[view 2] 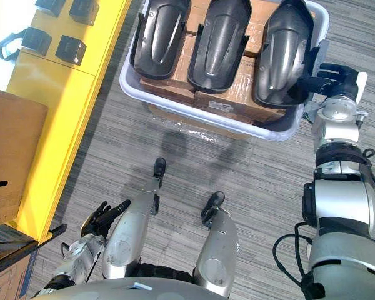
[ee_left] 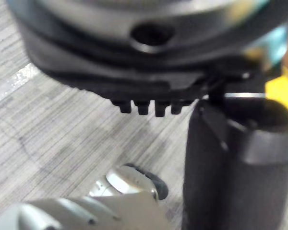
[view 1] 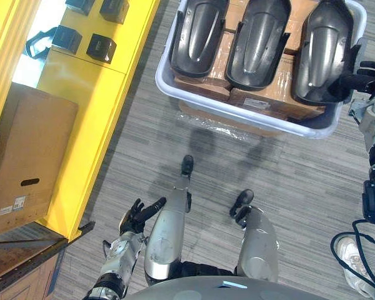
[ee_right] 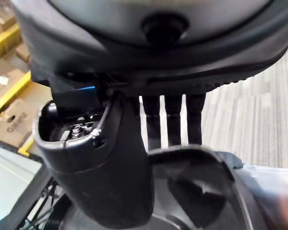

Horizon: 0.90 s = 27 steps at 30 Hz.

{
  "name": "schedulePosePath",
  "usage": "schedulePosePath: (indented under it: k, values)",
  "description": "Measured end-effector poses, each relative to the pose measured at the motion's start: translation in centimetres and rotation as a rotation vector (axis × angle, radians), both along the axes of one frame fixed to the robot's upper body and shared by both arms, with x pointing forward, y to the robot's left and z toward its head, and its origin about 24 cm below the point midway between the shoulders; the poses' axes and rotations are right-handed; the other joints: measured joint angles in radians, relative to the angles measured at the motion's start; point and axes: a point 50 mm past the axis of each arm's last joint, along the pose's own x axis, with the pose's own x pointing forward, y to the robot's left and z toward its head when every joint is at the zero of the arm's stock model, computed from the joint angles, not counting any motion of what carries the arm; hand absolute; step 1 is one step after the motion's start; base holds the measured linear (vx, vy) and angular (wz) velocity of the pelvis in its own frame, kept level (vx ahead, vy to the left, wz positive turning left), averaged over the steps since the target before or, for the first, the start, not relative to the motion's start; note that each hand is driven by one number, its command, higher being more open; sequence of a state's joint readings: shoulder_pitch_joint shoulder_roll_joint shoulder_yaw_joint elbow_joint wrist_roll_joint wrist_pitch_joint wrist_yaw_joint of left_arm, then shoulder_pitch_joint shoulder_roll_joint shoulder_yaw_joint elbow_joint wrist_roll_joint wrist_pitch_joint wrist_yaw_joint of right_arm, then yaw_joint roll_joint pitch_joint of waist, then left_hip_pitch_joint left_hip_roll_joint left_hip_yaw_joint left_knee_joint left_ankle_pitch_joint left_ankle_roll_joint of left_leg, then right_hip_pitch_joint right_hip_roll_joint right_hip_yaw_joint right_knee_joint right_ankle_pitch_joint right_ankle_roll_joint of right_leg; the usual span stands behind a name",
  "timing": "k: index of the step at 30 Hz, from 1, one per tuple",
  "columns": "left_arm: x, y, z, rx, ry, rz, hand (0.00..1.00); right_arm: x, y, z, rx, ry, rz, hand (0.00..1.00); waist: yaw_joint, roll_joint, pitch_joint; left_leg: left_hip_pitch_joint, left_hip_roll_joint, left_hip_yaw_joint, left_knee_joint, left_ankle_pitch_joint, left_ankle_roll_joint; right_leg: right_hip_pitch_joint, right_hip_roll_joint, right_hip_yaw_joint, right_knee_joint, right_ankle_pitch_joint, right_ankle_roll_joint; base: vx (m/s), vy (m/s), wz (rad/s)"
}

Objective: Walk over and take three plastic housings, then place them on the shelf

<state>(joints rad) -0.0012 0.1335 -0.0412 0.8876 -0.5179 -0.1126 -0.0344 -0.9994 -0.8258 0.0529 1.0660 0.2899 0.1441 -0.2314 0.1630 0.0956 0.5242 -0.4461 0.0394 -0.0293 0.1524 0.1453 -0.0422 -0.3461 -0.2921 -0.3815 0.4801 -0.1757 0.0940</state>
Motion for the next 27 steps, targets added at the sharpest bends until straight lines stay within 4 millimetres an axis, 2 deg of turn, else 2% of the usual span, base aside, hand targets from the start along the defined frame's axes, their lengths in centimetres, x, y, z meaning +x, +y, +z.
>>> schedulePosePath:
  k: [4, 13, 23, 27]
  values:
    - [-0.1, -0.1, -0.1, -0.007, 0.003, 0.0, 1.0, 0.1, 0.1, -0.6, -0.035, 0.068, 0.036, 0.0, 0.001, 0.005, 0.0, 0.0, 0.002, -0.002, 0.0, 0.002, -0.002, -0.001, 0.001, -0.002, 0.008, -0.006, -0.003, 0.0, -0.01, 0.02]
    - [-0.1, -0.2, -0.1, -0.011, 0.002, -0.008, 1.0, 0.5, 0.5, -0.4, -0.04, 0.05, 0.045, 0.0, 0.007, 0.006, -0.001, 0.001, 0.002, -0.003, 0.002, 0.01, -0.001, 0.004, 0.0, -0.008, 0.01, -0.006, -0.003, -0.01, -0.001, 0.02]
    - [-0.6, 0.1, -0.4, 0.006, 0.029, 0.001, 1.0, -0.4, -0.4, -1.5, -0.014, 0.021, -0.069, 0.0, -0.003, 0.002, -0.001, 0.053, 0.01, 0.016, -0.023, 0.016, 0.001, 0.048, 0.013, 0.005, -0.024, 0.006, 0.007, 0.01, -0.003, -0.04]
    - [-0.7, 0.3, -0.3, 0.054, 0.014, 0.008, 1.0, -0.4, 0.2, -1.9, -0.043, -0.05, -0.116, 0.0, -0.015, -0.007, 0.002, 0.103, 0.013, 0.027, -0.066, 0.023, 0.0, 0.088, 0.019, 0.008, -0.06, 0.015, 0.015, 0.05, -0.013, -0.07]
